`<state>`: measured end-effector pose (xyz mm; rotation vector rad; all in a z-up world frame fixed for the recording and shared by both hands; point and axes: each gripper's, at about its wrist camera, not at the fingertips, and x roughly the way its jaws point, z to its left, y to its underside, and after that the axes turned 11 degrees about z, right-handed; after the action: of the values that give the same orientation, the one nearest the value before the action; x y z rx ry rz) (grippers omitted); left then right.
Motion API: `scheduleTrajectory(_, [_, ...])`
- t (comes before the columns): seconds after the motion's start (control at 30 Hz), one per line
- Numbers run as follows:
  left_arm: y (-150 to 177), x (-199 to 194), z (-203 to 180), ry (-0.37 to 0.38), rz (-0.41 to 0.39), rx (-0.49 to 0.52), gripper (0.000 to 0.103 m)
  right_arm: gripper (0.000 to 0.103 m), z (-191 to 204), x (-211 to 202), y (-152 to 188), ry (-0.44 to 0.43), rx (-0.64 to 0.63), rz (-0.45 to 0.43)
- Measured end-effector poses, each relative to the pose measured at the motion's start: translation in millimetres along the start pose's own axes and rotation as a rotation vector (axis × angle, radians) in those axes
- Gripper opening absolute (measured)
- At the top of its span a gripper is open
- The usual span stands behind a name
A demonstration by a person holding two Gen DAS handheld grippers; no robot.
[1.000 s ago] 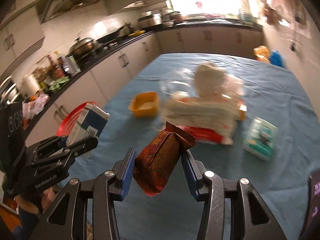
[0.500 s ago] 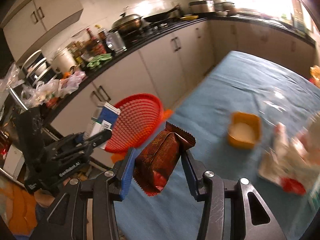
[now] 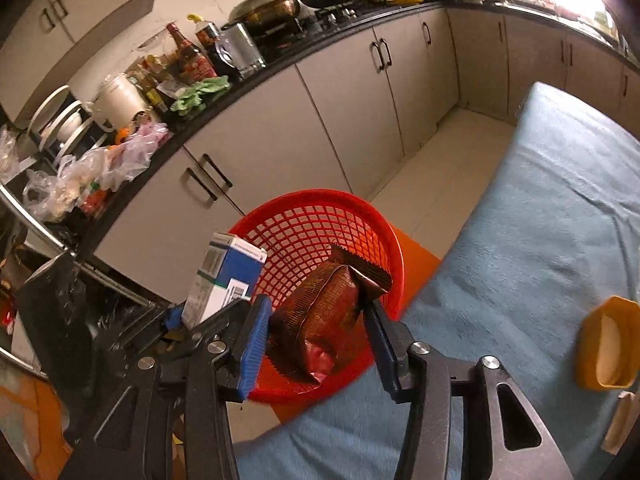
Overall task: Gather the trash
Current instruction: 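Carry both items to the red basket and open both grippers over it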
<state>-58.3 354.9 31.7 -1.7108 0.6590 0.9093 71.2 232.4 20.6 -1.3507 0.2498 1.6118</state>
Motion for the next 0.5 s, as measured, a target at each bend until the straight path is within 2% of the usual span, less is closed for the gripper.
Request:
scheduleTrajectory(0.1, [-1, 2, 2, 0.0, -0.005, -0.005, 0.041, 0.056, -7, 6, -4, -0.013, 0.022, 0.01])
scheduleTrajectory(0.17, [-1, 1, 3, -0.002, -0.013, -0.015, 0.056, 0.056, -10, 6, -4, -0.013, 0.029, 0.006])
scheduleTrajectory(0.37, [5, -10, -7, 0.014, -0.029, -0.009, 0.057, 0.056, -22, -20, 8, -0.024, 0.038, -0.032])
scheduleTrajectory(0.5, [13, -18, -26, 0.037, -0.037, 0.018, 0.058, 0.056, -31, -44, 35, -0.02, 0.044, -0.066])
